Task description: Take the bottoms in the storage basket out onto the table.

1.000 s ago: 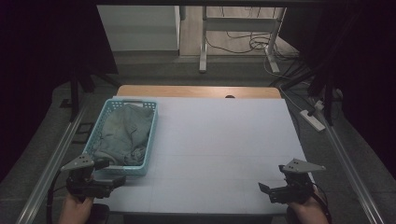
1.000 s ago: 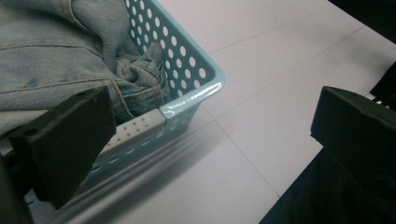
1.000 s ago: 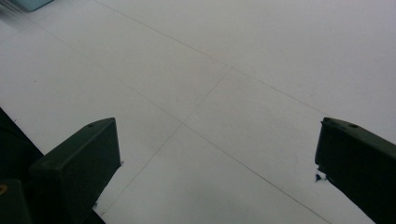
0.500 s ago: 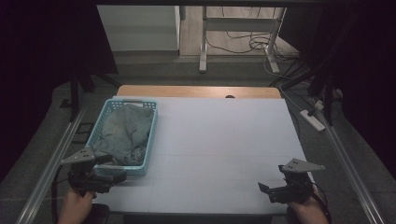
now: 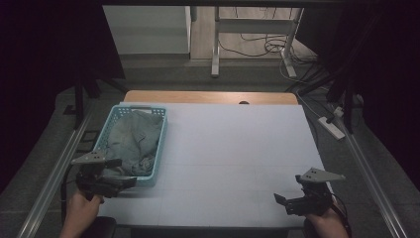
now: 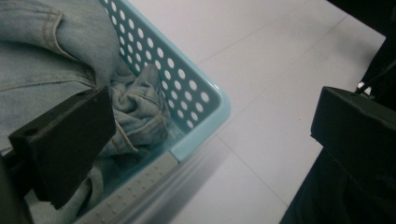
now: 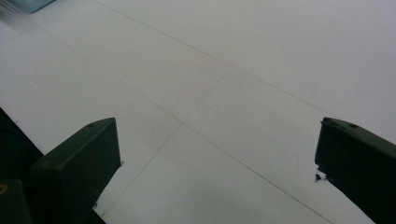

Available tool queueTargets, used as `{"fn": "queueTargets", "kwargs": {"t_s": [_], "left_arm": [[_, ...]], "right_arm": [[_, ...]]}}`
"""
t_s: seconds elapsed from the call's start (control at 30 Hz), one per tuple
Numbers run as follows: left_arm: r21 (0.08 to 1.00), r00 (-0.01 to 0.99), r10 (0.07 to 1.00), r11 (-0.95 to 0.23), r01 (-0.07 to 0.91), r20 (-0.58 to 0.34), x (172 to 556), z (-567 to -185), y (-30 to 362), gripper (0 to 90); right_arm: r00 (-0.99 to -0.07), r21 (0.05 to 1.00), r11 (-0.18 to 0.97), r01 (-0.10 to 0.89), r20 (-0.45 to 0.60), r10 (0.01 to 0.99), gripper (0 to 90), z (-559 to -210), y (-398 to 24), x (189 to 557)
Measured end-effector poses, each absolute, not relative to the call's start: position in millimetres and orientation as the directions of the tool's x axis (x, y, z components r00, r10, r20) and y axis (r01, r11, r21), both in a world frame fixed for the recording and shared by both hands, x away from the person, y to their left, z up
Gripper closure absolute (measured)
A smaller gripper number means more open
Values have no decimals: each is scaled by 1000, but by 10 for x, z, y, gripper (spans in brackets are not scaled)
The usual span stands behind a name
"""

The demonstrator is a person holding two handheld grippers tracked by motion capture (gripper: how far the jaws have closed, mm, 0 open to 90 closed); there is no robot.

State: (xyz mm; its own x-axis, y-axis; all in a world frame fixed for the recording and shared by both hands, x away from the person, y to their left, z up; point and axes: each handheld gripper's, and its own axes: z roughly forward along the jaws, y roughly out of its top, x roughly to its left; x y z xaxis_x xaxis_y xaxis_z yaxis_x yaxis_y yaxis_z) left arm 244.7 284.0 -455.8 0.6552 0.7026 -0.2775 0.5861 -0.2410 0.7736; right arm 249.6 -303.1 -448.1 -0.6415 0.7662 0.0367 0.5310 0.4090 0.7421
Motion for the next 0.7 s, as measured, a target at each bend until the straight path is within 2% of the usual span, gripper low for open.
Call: {"fn": "queueTargets", "kwargs": {"t_s": [0.27,0.7], "left_arm": [[778,657,704,-243,580,-270,2561,-4528,2860,0],[754,636,707,-227,617,-308,2800,-4507,2881,0]], "right_arm": [[-641,742,407,532,40,766,6,-4483,-3030,2500],[-641,737,410,537,40,766,6,-4485,-3025,2506]]}}
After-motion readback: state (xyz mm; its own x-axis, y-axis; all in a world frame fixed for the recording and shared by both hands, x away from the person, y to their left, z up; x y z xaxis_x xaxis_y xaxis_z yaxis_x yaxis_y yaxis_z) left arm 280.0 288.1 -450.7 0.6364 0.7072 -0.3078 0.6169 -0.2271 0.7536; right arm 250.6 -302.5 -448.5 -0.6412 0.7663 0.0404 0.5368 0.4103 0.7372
